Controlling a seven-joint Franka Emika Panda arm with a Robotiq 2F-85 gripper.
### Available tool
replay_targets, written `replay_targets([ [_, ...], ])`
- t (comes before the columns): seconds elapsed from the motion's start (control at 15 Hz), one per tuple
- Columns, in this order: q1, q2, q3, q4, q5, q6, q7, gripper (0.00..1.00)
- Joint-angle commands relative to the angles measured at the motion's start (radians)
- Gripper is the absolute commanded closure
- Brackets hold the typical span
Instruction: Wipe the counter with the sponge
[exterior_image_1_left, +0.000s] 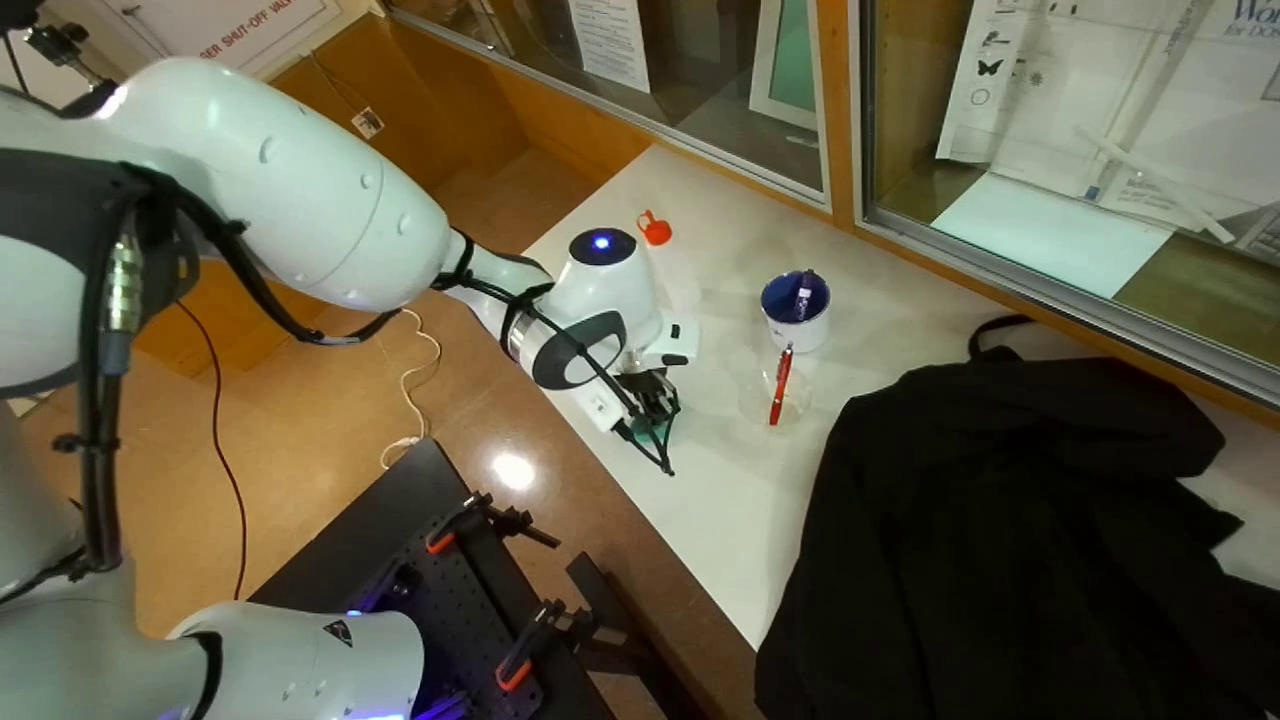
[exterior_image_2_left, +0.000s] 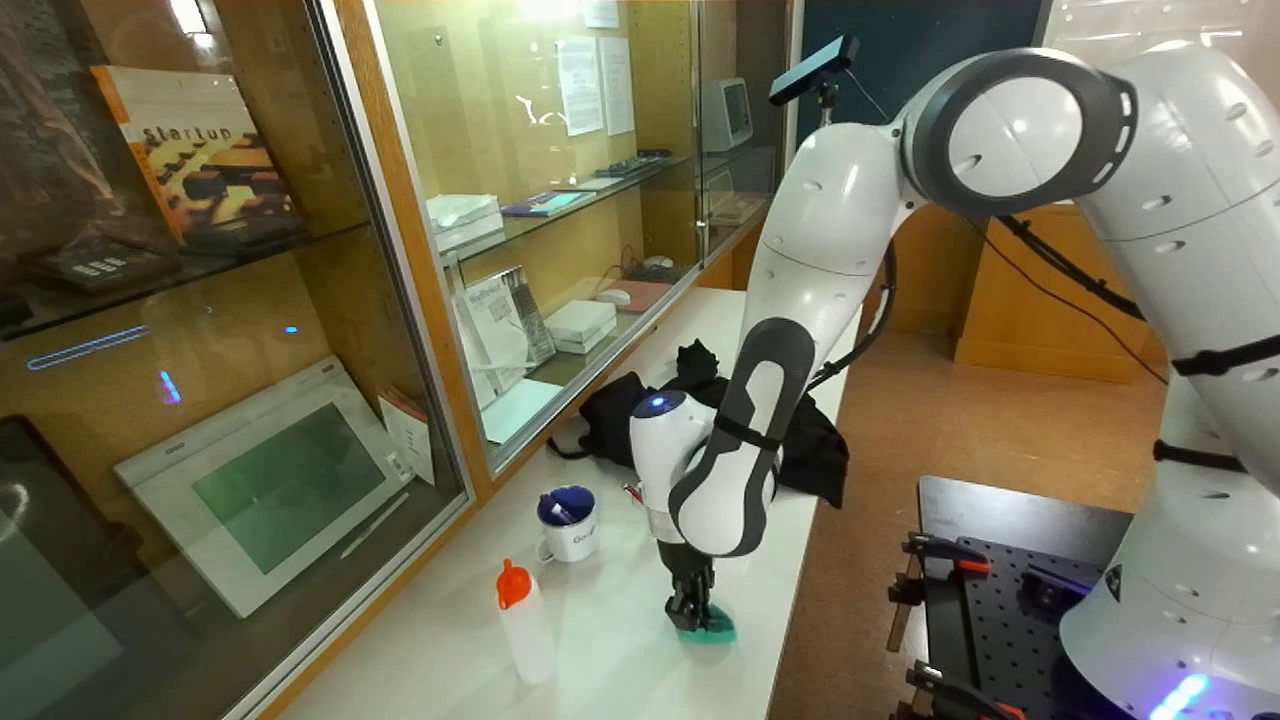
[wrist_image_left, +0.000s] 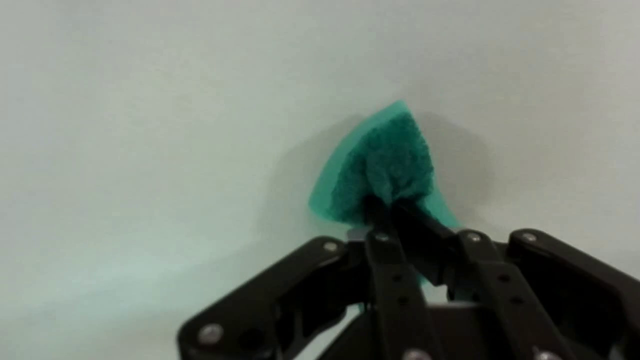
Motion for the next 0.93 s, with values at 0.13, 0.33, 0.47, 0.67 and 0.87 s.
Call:
replay_targets([
  [0.13,-0.042,-0.069,-0.097,-0.139,0.010,0.068,-0.002,0.98],
  [0.33,-0.056,-0.068,-0.112,-0.145,0.011,0.079,-0.015,0.98],
  [0.47,-0.058,-0.067,-0.094,-0.135,0.012,0.074,-0.024,0.98],
  [0.67,-0.045,-0.061,-0.051,-0.115,0.011,0.060,-0.049,0.98],
  [0.87,-0.016,-0.058,-0.008,-0.100,0.002,0.044,-0.065,0.98],
])
